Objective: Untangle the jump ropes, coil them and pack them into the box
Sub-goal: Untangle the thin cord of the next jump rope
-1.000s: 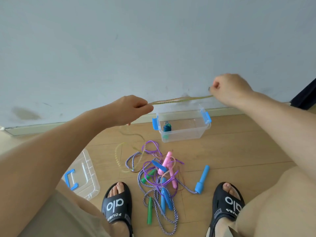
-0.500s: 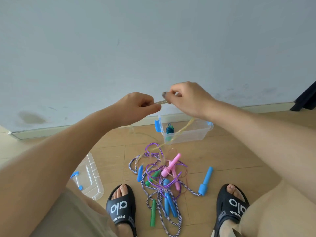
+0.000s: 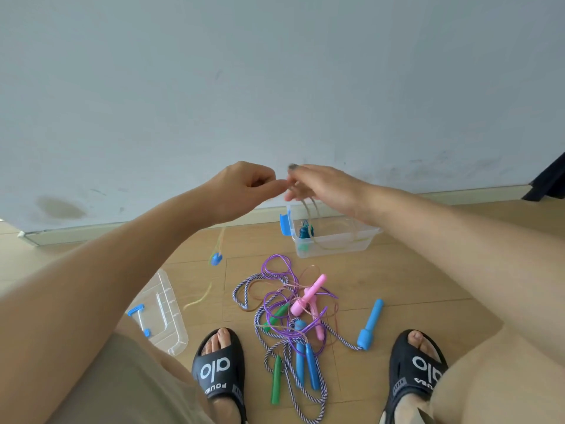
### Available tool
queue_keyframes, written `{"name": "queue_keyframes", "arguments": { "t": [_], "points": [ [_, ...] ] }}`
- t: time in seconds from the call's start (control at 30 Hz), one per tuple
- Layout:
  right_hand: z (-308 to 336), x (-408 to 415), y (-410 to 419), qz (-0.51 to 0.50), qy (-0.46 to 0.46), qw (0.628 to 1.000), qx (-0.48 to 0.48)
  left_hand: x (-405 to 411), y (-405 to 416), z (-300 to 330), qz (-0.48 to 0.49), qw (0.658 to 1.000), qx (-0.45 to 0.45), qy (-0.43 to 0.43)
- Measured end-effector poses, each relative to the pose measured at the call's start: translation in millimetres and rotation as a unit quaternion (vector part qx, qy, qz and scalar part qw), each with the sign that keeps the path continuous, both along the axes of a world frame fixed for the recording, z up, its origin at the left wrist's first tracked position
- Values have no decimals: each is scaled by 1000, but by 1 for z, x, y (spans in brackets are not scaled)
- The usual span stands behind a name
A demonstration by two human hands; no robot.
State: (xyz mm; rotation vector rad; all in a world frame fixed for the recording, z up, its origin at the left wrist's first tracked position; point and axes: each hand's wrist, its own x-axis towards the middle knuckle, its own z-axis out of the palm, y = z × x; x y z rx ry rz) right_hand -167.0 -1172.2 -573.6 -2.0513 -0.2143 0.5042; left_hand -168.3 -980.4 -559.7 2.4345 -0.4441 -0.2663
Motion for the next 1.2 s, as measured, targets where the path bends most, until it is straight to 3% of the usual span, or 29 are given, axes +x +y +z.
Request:
{"name": "queue_keyframes", "arguments": {
  "t": [0.1, 0.2, 0.27, 0.4, 0.73, 1.03, 1.2],
  "points": [
    [4, -2, 16, 9, -21, 998, 55, 0, -7, 0, -13, 1000, -5, -12],
    [0, 3, 14, -20, -155, 987, -39, 0, -4, -2, -13, 1000, 7, -4],
    [2, 7, 8, -10, -194, 979, -68, 1, 2, -4, -6, 1000, 23, -1],
    [5, 12, -6, 7, -109, 993, -55, 4, 14, -4, 1, 999, 38, 12],
    [3, 16, -30, 18, 95, 991, 94, 8, 25, -4, -6, 992, -54, 112],
    [2, 24, -42, -36, 101, 983, 150, 6, 25, -1, -3, 991, -67, 114],
    [-5, 33, -66, -119, 115, 975, 147, 6, 29, 0, 14, 991, -59, 115]
  ]
}}
